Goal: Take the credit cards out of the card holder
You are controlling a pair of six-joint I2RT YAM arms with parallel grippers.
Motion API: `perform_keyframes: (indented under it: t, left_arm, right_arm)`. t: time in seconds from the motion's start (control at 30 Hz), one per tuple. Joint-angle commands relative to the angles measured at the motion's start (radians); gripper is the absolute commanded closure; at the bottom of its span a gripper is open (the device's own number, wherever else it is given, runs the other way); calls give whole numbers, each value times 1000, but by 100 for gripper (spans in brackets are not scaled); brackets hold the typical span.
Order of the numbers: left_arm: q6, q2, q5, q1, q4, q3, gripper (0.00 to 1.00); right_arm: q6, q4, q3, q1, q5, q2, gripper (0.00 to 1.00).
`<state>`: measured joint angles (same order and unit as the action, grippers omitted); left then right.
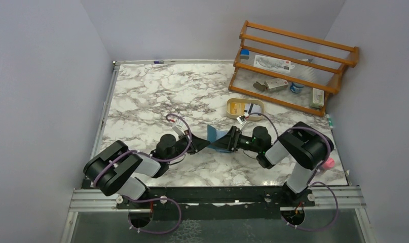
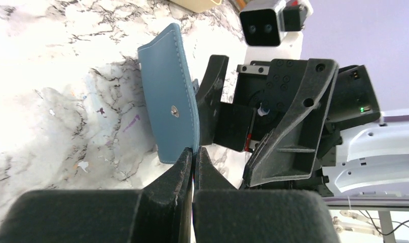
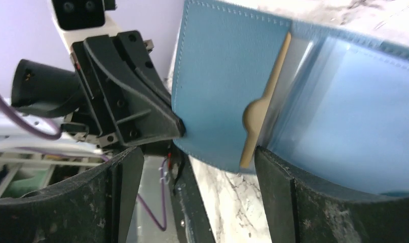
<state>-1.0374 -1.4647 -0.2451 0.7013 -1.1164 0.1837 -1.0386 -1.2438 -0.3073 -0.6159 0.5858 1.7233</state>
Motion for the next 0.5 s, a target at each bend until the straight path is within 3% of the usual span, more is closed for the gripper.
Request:
perform_keyframes:
  t: [0.0, 0.1, 0.47]
  left_arm:
    - [34, 50, 14, -15, -46, -10, 100]
    - [37, 57, 11, -20, -38, -9, 100]
    - [28, 60, -4, -21, -26, -19, 100]
  right_arm:
    - [-160, -397, 13, 4, 156, 127, 16]
    - [-190, -466, -4, 5, 175, 167, 16]
    - [-138, -413, -66, 9, 129, 160, 16]
